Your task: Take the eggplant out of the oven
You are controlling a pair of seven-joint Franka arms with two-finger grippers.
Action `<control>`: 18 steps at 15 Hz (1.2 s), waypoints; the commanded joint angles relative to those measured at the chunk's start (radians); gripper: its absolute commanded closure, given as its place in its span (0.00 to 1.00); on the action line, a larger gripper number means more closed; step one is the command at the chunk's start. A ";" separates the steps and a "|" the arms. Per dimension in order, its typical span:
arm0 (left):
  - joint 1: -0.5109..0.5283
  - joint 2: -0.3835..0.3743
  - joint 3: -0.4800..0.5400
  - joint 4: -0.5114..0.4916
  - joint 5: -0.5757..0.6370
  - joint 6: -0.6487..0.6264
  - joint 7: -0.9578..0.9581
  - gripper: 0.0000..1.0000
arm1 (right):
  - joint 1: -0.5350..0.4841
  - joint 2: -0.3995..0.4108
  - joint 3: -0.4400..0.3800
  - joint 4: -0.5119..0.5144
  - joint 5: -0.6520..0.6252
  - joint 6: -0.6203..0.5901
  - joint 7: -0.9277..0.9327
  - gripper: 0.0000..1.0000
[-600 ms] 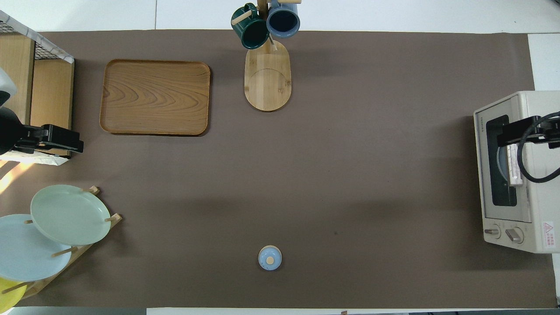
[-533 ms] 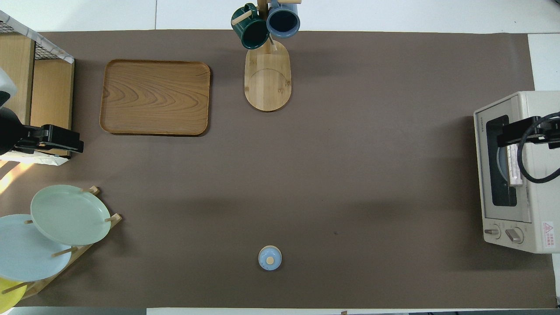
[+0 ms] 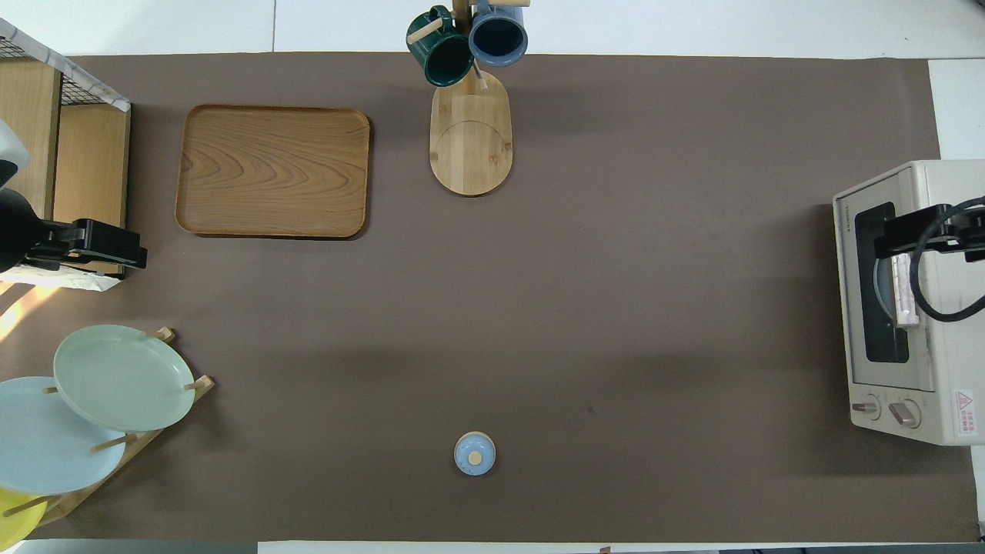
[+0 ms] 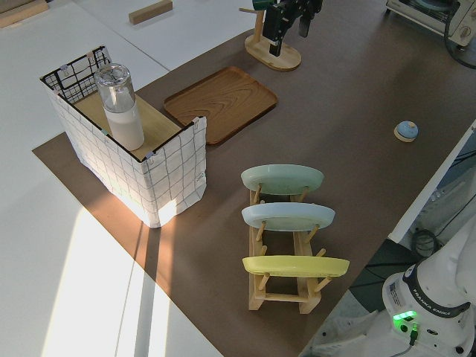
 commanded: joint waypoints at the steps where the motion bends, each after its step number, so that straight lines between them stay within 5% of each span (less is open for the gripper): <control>1: 0.010 -0.011 -0.006 -0.006 0.017 -0.002 0.013 0.00 | -0.006 -0.020 0.004 -0.013 0.020 -0.038 0.014 0.00; 3: 0.010 -0.011 -0.006 -0.006 0.017 -0.002 0.013 0.00 | -0.006 -0.024 0.006 -0.018 0.018 -0.049 -0.002 0.00; 4: 0.010 -0.011 -0.006 -0.006 0.017 -0.002 0.013 0.00 | 0.000 -0.029 0.004 -0.032 0.012 -0.046 -0.006 0.23; 5: 0.010 -0.011 -0.006 -0.006 0.017 -0.002 0.013 0.00 | 0.000 -0.035 0.004 -0.039 0.012 -0.035 -0.002 0.68; 6: 0.010 -0.011 -0.006 -0.006 0.017 -0.002 0.013 0.00 | 0.000 -0.038 0.004 -0.062 0.008 -0.009 -0.002 0.94; 7: 0.010 -0.011 -0.006 -0.006 0.017 -0.002 0.013 0.00 | -0.005 -0.058 0.004 -0.101 0.006 0.037 -0.006 1.00; 12: 0.010 -0.011 -0.006 -0.006 0.017 -0.004 0.013 0.00 | -0.012 -0.069 0.003 -0.214 -0.156 0.201 0.000 1.00; 18: 0.010 -0.011 -0.006 -0.006 0.017 -0.002 0.013 0.00 | -0.045 -0.034 0.003 -0.277 -0.202 0.276 -0.009 1.00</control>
